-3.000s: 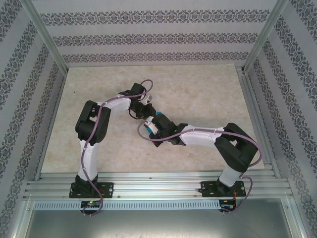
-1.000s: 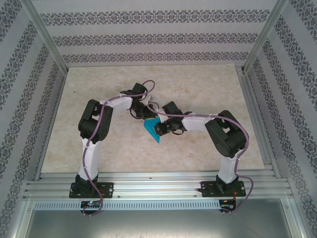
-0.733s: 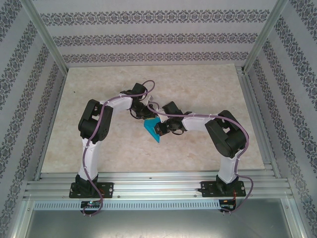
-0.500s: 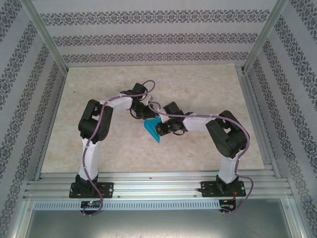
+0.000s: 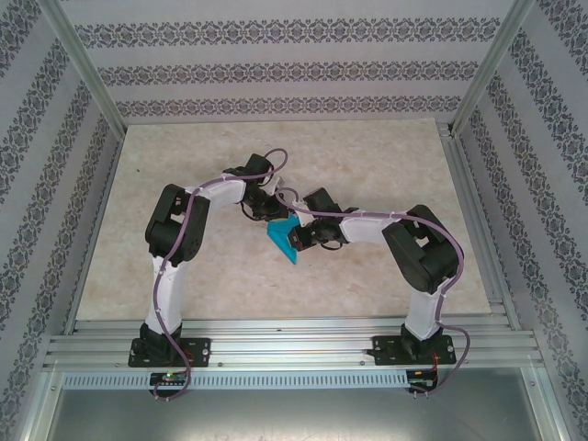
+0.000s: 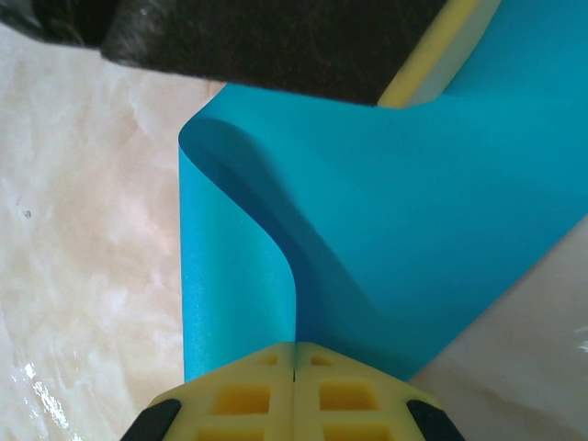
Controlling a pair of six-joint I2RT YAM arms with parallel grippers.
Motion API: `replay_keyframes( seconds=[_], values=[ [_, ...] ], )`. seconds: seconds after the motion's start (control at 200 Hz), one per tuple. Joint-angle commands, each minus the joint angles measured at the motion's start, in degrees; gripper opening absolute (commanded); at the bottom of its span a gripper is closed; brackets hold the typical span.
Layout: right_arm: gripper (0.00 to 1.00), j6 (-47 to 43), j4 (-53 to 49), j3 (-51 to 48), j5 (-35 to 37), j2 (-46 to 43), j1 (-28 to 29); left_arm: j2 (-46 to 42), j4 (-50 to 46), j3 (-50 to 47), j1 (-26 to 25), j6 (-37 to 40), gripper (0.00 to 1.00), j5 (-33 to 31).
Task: Fold a paper plane with a square sheet of paper (fold left side to right side)
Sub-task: Third fold the triangle at the center of the table.
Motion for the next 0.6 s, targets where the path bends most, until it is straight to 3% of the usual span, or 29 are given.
replay_keyframes(
  seconds=[0.0,0.345,0.595],
  values=[
    [0.01,1.0,0.9,-0.8,0.3,0.4,0.0,2.3,-2.8,-0.4,-1.0,1.0,0.17,-2.4],
    [0.01,2.4,0.2,-2.3,0.9,1.9,0.7,-1.1,-4.4,2.1,0.0,1.2,0.27,-1.4],
    [0.01,2.3,-0.5,-1.9,1.0,3.2,1.4,-5.4,-6.2,5.4,4.0,1.0,0.42,-0.9]
  ],
)
